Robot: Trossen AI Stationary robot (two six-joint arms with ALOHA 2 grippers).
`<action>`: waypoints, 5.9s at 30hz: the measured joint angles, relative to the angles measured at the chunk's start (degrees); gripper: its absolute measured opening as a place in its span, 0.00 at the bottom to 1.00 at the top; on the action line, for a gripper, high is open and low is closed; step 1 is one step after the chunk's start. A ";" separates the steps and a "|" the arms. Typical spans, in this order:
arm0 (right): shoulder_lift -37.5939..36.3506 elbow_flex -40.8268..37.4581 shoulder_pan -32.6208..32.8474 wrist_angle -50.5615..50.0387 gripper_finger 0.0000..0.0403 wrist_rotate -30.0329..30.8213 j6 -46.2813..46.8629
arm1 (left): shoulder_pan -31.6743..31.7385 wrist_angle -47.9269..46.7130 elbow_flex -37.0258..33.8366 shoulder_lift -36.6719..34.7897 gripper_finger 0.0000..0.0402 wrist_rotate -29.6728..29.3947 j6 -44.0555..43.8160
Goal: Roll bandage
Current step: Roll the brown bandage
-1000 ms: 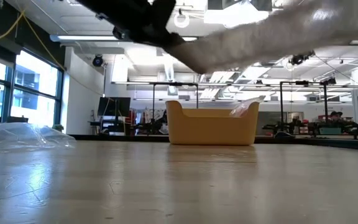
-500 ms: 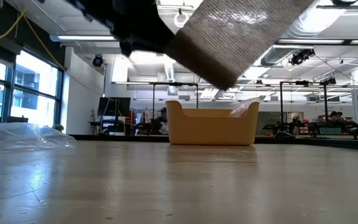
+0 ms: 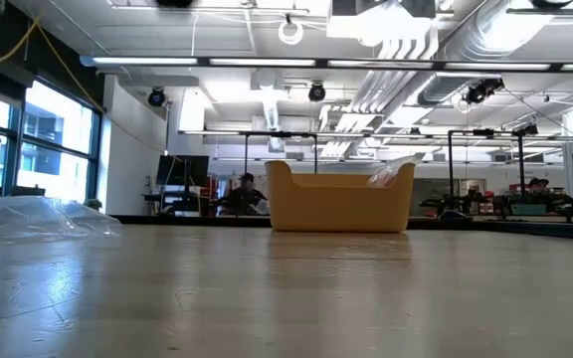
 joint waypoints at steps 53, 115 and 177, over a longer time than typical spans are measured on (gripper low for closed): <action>-17.64 -65.47 -13.23 78.83 0.49 -57.95 -16.62 | -3.63 9.76 17.32 -0.05 0.01 -33.23 43.73; -5.04 -65.63 21.27 87.01 0.00 -26.72 -0.14 | 13.03 -34.42 -9.57 -4.48 0.01 -40.44 -19.58; -12.04 -80.55 -12.53 99.40 0.52 -51.89 -0.77 | 2.96 -4.41 17.40 10.56 0.01 -25.31 10.47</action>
